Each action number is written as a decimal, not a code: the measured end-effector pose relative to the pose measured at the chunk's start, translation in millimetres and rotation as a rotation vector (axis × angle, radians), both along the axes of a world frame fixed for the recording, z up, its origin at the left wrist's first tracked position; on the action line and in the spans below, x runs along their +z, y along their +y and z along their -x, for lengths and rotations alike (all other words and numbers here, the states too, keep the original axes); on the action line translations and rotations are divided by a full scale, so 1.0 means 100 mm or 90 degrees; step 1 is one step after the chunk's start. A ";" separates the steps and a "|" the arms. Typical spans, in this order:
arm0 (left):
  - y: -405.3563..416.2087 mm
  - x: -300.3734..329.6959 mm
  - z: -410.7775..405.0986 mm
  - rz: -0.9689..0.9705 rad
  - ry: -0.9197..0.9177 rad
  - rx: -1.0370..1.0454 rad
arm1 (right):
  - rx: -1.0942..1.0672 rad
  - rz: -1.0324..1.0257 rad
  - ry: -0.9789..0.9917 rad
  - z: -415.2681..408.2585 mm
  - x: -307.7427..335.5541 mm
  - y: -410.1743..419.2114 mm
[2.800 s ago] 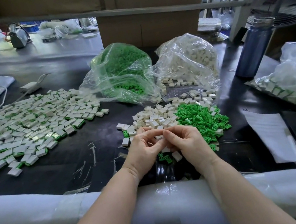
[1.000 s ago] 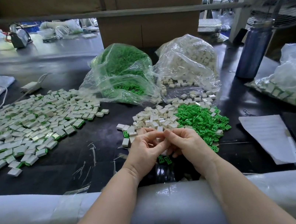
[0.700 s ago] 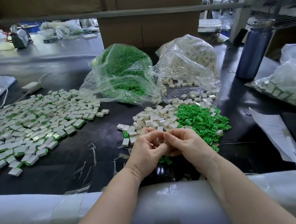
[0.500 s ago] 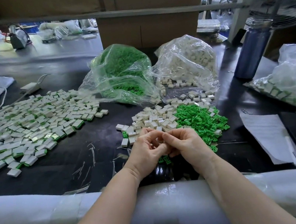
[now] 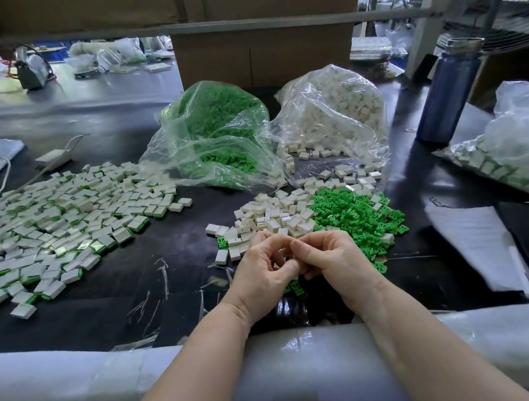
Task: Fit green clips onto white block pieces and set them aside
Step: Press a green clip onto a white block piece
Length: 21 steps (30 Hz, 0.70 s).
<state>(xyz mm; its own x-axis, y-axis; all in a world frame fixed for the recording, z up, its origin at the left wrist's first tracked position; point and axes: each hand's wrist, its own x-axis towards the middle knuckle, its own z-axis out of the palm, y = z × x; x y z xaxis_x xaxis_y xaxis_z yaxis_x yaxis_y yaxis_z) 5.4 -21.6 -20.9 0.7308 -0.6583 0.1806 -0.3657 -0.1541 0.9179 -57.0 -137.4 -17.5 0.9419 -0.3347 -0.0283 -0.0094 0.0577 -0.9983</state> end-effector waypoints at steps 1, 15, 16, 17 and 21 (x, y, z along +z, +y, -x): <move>0.00 0.00 0.00 0.001 -0.001 -0.001 | 0.000 -0.001 0.000 0.00 0.00 0.00; -0.01 0.00 0.01 0.035 0.019 0.007 | 0.024 -0.017 -0.008 0.01 0.00 -0.01; -0.01 -0.01 0.00 0.029 0.016 0.004 | 0.024 -0.018 -0.011 0.01 0.00 -0.01; -0.01 -0.01 0.00 0.024 0.014 0.002 | 0.024 -0.018 -0.014 0.01 0.00 -0.01; -0.01 -0.02 0.00 0.011 -0.005 0.002 | 0.017 -0.001 -0.019 0.01 0.01 -0.01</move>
<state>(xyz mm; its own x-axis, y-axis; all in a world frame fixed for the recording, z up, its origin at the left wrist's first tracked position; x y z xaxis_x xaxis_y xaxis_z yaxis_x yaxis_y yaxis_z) 5.2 -22.6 -22.5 0.7310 -0.6531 0.1979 -0.3731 -0.1397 0.9172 -58.4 -138.5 -16.8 0.9508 -0.3097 -0.0001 0.0192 0.0593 -0.9981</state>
